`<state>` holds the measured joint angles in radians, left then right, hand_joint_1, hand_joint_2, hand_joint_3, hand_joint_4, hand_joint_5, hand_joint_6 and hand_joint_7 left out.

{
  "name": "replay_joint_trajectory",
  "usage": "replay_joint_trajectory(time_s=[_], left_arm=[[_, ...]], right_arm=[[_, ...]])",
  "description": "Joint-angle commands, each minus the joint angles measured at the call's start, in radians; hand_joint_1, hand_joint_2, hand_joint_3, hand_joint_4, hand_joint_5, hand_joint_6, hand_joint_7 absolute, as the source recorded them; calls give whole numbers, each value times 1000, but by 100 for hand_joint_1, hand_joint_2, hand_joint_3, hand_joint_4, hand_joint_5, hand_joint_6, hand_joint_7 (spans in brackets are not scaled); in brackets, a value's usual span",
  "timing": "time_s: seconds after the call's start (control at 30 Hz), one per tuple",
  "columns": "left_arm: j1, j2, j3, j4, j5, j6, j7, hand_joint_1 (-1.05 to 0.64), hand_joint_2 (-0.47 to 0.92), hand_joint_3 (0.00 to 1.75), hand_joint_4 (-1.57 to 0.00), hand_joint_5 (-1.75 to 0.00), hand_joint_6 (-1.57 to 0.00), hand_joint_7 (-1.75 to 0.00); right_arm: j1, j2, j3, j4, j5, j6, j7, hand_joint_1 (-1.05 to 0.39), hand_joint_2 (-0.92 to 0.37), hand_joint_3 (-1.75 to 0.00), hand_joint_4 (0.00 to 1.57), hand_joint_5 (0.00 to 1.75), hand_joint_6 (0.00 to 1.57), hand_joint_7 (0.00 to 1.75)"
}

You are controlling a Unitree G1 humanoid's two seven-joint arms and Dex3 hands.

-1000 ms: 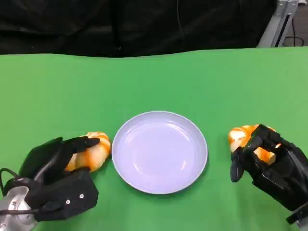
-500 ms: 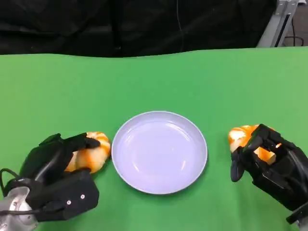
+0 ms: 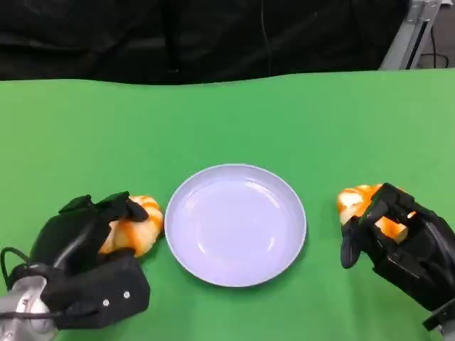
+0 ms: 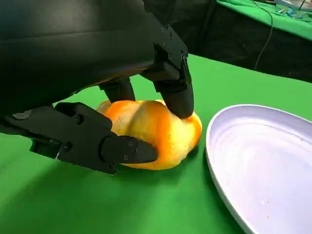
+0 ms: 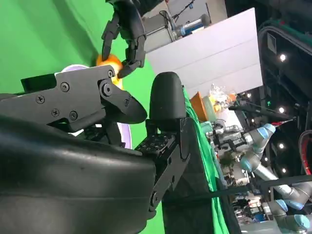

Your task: Grasp the bread from the table and place it into the plate.

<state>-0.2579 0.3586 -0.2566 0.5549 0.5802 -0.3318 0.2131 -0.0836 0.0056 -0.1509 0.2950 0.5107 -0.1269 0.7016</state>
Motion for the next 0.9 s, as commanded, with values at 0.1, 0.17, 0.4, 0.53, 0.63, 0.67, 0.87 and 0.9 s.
replay_joint_trajectory(time_s=[0.1, 0.17, 0.4, 0.53, 0.63, 0.67, 0.87, 0.9], left_arm=[[51, 29, 9, -68, 20, -19, 51, -8, 92, 46, -27, -154, -40, -123], [67, 29, 15, -106, 23, -13, 57, -8, 92, 46, -27, -155, -40, -123], [130, 31, 37, -254, 31, 4, 52, -7, 92, 44, -21, -161, -36, -129], [152, 30, 46, -306, 48, 12, 59, -7, 92, 43, -21, -161, -35, -130], [157, 30, 51, -323, 56, 20, 56, -7, 92, 43, -20, -161, -34, -130], [160, 31, 53, -329, 58, 22, 56, -7, 92, 43, -20, -161, -34, -130], [171, 33, 61, -357, 85, 30, 68, -7, 92, 41, -21, -158, -34, -127], [173, 32, 63, -364, 89, 31, 68, -7, 92, 41, -21, -157, -34, -127]], right_arm=[[2, -7, -11, 1, 4, -10, 3, -5, -90, -76, 68, 175, 62, 145], [-1, -7, -13, 7, 8, -10, 8, -5, -90, -76, 68, 175, 62, 145], [-4, -9, -14, 7, 9, -6, 11, -4, -91, -75, 69, 175, 62, 144], [-3, -11, -13, 2, 7, -3, 9, -2, -92, -75, 69, 175, 63, 143], [-1, -10, -11, -12, 7, 15, -6, -1, -92, -76, 70, 175, 63, 143], [0, -10, -11, -14, 7, 15, -5, -1, -92, -76, 70, 175, 64, 143], [0, -11, -13, -9, 7, 13, 0, 0, -92, -78, 70, 175, 64, 143], [-1, -11, -13, -8, 7, 12, 0, 0, -92, -78, 70, 175, 64, 143]])
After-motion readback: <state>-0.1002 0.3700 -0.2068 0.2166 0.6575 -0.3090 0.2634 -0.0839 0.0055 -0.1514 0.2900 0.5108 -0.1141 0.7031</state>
